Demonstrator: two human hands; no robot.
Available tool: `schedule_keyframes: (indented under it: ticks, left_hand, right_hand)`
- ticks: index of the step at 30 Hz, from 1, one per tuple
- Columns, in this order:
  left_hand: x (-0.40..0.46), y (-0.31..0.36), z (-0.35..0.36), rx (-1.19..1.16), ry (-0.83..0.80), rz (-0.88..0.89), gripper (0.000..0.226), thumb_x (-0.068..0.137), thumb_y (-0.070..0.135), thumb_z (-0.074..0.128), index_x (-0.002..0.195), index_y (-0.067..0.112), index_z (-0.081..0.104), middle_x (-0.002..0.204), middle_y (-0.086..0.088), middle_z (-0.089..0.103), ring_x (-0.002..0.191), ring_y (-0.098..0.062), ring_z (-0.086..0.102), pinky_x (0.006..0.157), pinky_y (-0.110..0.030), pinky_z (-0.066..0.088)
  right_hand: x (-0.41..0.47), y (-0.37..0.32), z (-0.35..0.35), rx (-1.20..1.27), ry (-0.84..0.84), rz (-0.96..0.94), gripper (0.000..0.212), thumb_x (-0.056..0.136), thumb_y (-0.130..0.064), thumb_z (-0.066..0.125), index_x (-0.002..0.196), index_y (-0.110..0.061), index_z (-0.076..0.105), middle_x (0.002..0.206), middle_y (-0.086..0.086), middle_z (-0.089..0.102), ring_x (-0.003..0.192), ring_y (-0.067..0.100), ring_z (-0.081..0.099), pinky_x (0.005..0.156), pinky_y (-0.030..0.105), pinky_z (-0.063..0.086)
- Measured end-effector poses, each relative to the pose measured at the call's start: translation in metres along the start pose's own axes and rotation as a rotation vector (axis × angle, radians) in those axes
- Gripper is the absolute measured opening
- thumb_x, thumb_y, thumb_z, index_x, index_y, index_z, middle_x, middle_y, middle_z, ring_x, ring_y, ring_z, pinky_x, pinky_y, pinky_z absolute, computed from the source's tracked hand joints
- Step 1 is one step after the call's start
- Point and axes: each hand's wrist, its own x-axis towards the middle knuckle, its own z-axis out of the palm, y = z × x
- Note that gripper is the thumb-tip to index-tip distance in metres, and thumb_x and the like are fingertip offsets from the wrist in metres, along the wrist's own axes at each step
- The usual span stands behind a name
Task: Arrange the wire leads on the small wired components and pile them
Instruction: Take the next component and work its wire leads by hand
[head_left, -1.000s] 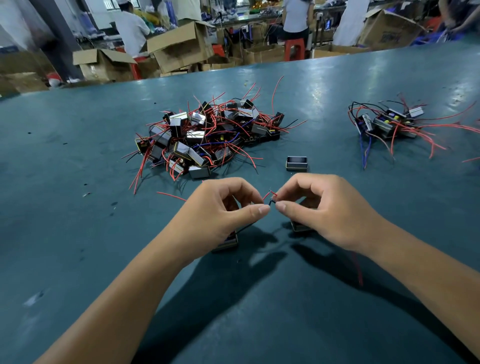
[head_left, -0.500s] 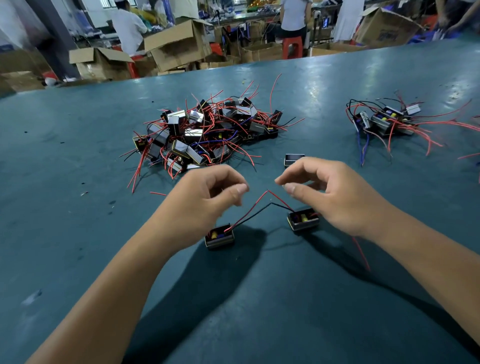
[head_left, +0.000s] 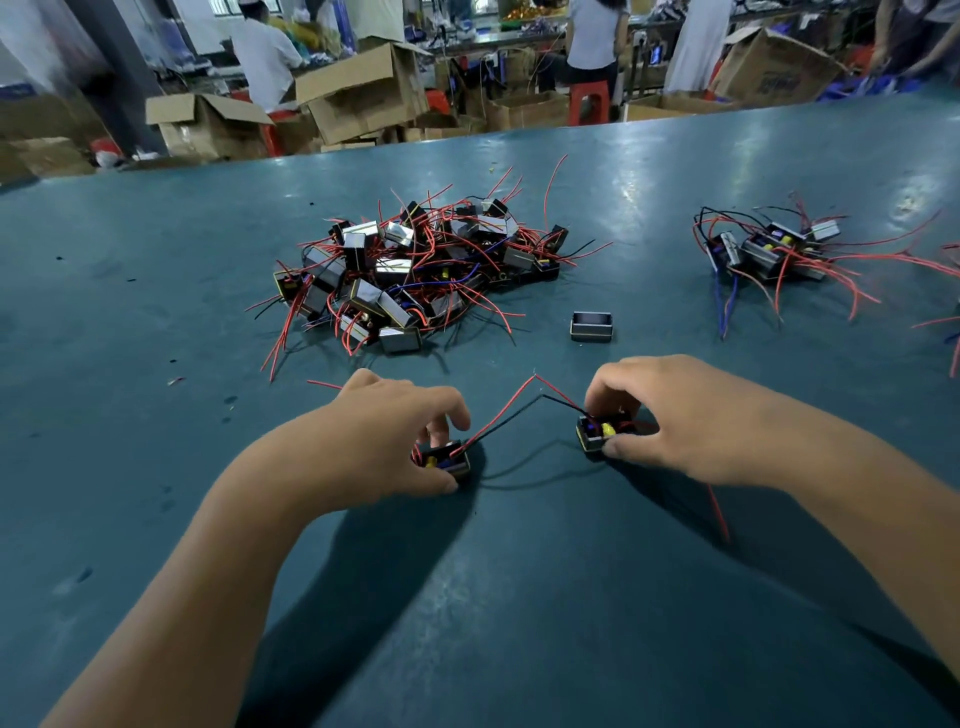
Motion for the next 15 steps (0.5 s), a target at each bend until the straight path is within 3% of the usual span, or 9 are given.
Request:
schedule_keyframes:
  ticks: [5,7,11,15]
  left_hand:
    - [0.009,0.004,0.005,-0.1,0.192,-0.074,0.049,0.081,0.06,0.072,0.118,0.034,0.054,0.084,0.023,0.058,0.073,-0.002,0.051,0.075,-0.03,0.038]
    - [0.012,0.014,0.01,-0.166,0.253,-0.093,0.047,0.081,0.061,0.07,0.116,0.033,0.055,0.081,0.022,0.062,0.076,-0.005,0.055,0.078,-0.032,0.039]
    - [0.018,0.035,0.026,-0.178,0.366,-0.081,0.039,0.084,0.059,0.064,0.111,0.031,0.056,0.078,0.016,0.066,0.086,-0.009,0.063,0.087,-0.029,0.023]
    - [0.021,0.042,0.031,-0.32,0.403,-0.132,0.033,0.087,0.052,0.066,0.105,0.026,0.06,0.081,0.011,0.066,0.082,-0.013,0.06,0.076,-0.031,0.041]
  right_hand:
    - [0.004,-0.003,0.008,0.044,0.14,0.167,0.027,0.078,-0.047,0.077,0.089,-0.029,0.059,0.082,-0.013,0.063,0.078,0.009,0.061,0.072,0.032,0.052]
    - [0.005,-0.007,0.014,0.068,0.182,0.197,0.029,0.078,-0.047,0.076,0.091,-0.028,0.058,0.083,-0.012,0.062,0.079,0.012,0.061,0.073,0.035,0.053]
    - [0.005,-0.016,0.023,0.139,0.208,0.194,0.028,0.077,-0.046,0.077,0.088,-0.027,0.06,0.081,-0.01,0.063,0.075,0.012,0.062,0.071,0.037,0.054]
    - [0.004,-0.022,0.027,0.21,0.238,0.187,0.025,0.078,-0.044,0.077,0.08,-0.025,0.06,0.073,-0.007,0.064,0.063,0.011,0.061,0.064,0.037,0.054]
